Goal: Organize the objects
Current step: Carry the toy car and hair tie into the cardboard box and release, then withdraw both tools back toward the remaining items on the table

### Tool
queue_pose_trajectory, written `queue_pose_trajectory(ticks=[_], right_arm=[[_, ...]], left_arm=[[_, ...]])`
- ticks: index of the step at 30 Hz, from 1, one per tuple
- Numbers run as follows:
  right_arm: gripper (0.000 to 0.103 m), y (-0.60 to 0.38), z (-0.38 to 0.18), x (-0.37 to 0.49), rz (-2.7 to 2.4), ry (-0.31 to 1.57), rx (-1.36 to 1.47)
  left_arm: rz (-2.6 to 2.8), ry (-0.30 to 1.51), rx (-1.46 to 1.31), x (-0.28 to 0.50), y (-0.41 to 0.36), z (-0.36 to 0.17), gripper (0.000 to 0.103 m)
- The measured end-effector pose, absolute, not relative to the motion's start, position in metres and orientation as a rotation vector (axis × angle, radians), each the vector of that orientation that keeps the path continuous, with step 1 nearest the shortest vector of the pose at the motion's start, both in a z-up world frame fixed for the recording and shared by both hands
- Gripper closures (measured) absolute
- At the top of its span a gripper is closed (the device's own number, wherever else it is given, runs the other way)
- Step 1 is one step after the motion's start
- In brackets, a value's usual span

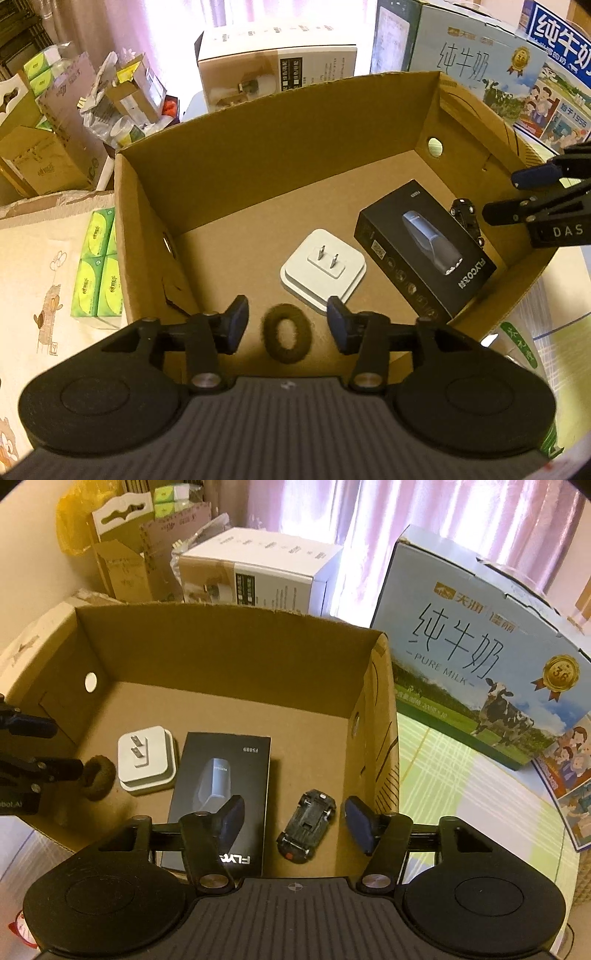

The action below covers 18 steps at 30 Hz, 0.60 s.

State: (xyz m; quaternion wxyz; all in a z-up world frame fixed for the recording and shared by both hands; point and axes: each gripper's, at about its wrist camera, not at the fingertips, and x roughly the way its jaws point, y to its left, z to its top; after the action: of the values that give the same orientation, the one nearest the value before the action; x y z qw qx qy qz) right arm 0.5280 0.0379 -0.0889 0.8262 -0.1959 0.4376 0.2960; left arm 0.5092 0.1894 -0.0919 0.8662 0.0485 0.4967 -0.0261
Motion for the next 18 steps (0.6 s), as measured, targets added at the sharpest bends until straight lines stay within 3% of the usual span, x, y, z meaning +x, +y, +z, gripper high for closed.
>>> queue_pose_trajectory(ticks=[3,18], right_arm=[[0.044,0.034,-0.087,0.526,0.635,0.924,-0.393],[0.039,-0.011,-0.048,0.497,0.658,0.841,-0.172]], left_arm=[[-0.047,1.027,0.114,0.508,0.187,-0.09,0.042],[-0.027,0.959,0.083,0.488,0.193,-0.065,0.031]])
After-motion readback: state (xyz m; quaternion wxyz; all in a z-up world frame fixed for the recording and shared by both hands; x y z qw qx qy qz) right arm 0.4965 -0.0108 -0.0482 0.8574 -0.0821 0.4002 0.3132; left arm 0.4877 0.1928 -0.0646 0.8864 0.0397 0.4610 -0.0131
